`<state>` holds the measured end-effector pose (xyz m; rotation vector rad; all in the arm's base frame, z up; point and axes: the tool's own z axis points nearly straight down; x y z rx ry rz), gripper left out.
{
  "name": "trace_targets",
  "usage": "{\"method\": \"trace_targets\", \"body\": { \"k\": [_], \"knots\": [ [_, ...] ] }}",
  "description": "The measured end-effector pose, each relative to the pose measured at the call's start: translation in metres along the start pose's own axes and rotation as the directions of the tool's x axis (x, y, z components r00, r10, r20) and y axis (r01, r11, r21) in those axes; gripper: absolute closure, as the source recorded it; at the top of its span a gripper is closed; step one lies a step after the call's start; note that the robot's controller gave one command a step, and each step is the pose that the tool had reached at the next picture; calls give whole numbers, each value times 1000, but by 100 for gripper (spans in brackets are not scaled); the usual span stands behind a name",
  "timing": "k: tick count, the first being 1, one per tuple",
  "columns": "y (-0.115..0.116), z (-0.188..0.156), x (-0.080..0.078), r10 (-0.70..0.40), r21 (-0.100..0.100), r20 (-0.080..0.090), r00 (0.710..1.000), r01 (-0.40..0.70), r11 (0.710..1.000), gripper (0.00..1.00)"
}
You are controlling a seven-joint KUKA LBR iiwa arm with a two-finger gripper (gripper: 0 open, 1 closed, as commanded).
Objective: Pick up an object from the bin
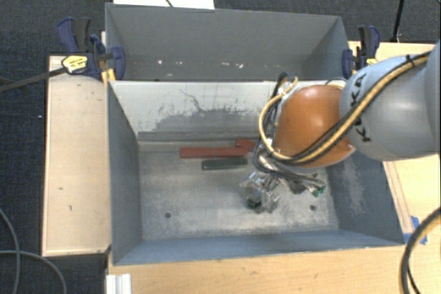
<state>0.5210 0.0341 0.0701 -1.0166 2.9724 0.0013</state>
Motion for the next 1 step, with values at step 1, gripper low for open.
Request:
{"method": "trace_targets", "body": {
  "k": [1],
  "knots": [
    [0, 0, 0, 1, 0, 0, 1000, -1, 1000, 100]
  ]
}}
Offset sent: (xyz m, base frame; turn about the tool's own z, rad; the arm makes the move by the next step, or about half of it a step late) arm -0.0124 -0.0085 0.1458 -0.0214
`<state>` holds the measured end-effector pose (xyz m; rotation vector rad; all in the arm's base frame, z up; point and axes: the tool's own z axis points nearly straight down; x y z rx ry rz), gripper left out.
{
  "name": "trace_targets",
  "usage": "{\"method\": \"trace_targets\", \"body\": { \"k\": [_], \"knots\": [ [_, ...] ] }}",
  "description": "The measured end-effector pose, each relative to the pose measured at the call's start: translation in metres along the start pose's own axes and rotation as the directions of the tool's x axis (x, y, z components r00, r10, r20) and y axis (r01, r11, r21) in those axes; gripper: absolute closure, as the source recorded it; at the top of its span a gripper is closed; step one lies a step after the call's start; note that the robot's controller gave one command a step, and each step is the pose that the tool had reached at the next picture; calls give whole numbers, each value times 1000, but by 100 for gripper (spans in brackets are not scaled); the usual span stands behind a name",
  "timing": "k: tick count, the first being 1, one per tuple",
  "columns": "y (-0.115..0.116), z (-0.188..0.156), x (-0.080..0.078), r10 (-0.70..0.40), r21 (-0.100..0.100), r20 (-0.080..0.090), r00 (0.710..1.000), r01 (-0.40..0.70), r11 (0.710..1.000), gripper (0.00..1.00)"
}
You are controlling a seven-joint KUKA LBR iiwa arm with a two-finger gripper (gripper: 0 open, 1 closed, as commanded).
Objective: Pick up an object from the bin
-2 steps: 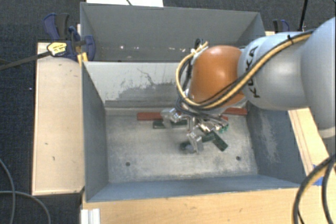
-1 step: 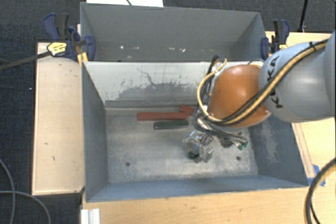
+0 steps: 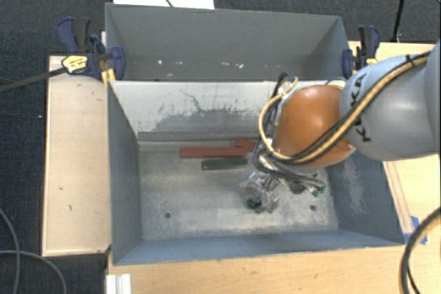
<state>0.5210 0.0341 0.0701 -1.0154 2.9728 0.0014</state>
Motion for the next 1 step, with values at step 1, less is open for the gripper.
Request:
{"method": "trace_targets", "body": {
  "k": [1],
  "knots": [
    [1, -147, 14, -18, 2, 3, 1000, 18, 1000, 100]
  ]
}}
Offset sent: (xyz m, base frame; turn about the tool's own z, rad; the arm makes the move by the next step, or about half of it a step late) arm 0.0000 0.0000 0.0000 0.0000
